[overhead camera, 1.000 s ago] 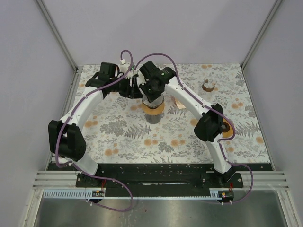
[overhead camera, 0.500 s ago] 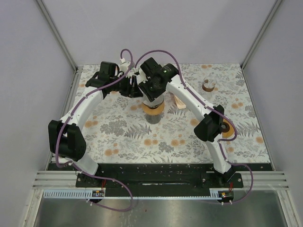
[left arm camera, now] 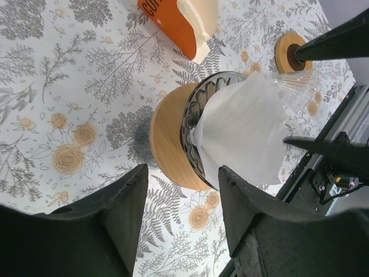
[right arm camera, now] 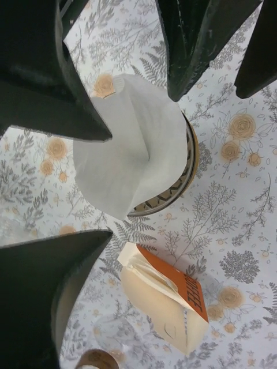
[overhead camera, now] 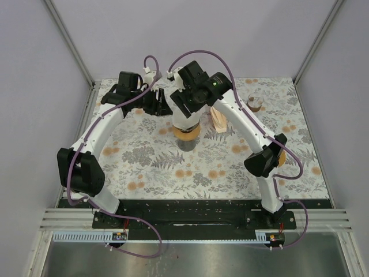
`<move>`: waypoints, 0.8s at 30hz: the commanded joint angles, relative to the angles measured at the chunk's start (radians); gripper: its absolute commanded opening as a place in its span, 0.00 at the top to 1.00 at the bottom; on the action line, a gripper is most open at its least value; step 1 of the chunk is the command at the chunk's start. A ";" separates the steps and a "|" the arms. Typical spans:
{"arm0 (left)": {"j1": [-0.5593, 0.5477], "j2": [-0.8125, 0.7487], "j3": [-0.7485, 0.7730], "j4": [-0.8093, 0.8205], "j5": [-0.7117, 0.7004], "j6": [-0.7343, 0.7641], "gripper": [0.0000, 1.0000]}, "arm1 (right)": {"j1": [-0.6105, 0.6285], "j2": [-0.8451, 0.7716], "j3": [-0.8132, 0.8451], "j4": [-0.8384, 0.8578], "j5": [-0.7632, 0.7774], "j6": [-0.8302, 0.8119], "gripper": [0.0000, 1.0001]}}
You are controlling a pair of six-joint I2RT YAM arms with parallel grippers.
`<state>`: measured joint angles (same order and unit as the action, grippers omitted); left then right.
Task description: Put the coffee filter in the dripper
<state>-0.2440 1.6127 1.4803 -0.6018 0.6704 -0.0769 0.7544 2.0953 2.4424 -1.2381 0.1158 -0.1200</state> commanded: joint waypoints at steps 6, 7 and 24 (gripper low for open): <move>0.064 -0.057 0.057 0.025 0.069 0.005 0.42 | 0.055 -0.199 -0.212 0.198 -0.105 -0.059 0.00; 0.083 -0.057 0.057 0.025 0.072 0.002 0.42 | 0.071 -0.219 -0.245 0.230 -0.113 -0.066 0.00; 0.152 -0.062 0.005 0.034 0.109 -0.009 0.42 | 0.154 -0.040 -0.257 0.186 0.015 -0.099 0.30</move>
<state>-0.0937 1.5917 1.4937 -0.6003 0.7387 -0.0795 0.8764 2.0159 2.1204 -1.0267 0.0940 -0.1768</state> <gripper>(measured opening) 0.584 0.725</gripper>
